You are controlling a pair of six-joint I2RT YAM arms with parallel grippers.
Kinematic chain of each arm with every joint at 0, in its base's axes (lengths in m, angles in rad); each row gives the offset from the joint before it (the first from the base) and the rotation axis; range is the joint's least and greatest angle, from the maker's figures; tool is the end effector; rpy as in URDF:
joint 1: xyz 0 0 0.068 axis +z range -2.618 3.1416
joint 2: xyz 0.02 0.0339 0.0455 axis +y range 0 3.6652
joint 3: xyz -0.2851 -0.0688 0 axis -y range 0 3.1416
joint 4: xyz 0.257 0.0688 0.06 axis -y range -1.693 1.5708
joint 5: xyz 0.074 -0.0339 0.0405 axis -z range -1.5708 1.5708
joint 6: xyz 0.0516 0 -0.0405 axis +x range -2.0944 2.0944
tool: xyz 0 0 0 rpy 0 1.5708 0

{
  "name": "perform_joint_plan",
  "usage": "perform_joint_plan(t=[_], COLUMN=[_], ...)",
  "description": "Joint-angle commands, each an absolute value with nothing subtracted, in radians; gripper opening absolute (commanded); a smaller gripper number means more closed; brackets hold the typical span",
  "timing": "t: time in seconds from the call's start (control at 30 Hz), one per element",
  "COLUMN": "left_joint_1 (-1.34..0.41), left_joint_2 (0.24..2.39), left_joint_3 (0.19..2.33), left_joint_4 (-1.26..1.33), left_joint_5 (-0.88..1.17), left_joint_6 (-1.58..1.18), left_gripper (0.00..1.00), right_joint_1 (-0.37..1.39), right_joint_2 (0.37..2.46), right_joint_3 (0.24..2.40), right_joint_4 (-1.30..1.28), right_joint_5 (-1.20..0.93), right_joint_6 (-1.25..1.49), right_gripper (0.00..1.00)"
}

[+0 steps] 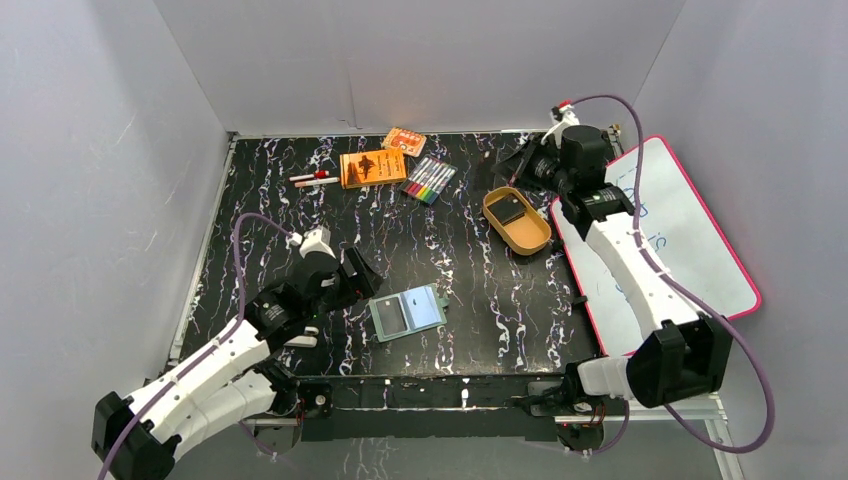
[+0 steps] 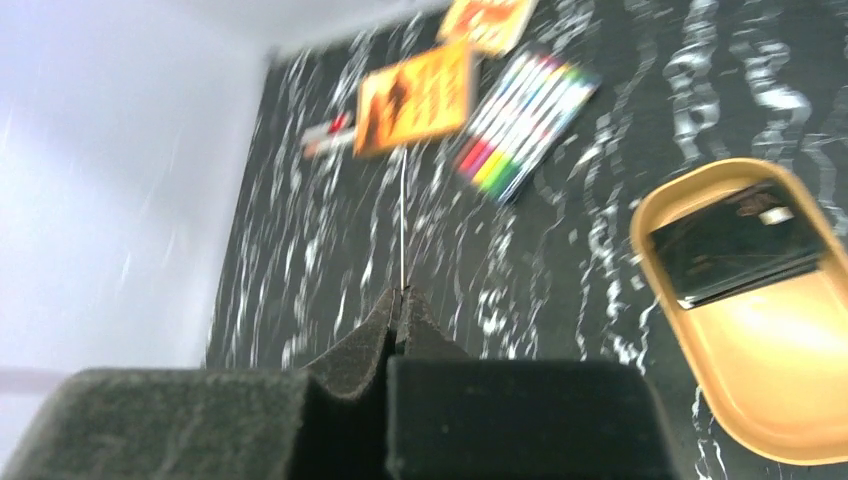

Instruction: Put the credit cards into the card holder

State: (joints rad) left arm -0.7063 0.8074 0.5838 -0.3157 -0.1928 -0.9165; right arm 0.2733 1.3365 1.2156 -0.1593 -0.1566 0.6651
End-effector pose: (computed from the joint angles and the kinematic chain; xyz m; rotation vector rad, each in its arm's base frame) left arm 0.1538 -0.1182 0.2570 -0.3494 2.1671 -0.7553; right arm 0.3216 0.0985 0.3848 0.2626 1.9061 0.7882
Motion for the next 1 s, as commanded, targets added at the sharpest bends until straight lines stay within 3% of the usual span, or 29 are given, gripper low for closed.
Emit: perform_joint_plan(t=[0.0, 0.2, 0.57, 0.97], left_joint_1=[-0.705, -0.705, -0.706, -0.706], left_joint_2=[0.767, 0.754, 0.900, 1.008], left_joint_3=[0.587, 0.523, 0.500, 0.503], left_joint_4=[-0.352, -0.309, -0.280, -0.194], left_joint_5=[-0.234, -0.182, -0.101, -0.049], left_joint_6=[-0.918, -0.926, -0.972, -0.954], left_gripper=[0.85, 0.85, 0.81, 0.77], right_joint_1=[0.306, 0.497, 0.541, 0.542], right_joint_2=[1.267, 1.188, 1.305, 1.463], right_joint_3=[1.228, 1.090, 0.813, 0.807], right_joint_4=[-0.334, -0.524, -0.204, -0.129], right_joint_5=[-0.613, -0.588, -0.637, -0.604], right_joint_6=[0.384, 0.206, 0.418, 0.481], right_gripper=[0.00, 0.00, 0.00, 0.00])
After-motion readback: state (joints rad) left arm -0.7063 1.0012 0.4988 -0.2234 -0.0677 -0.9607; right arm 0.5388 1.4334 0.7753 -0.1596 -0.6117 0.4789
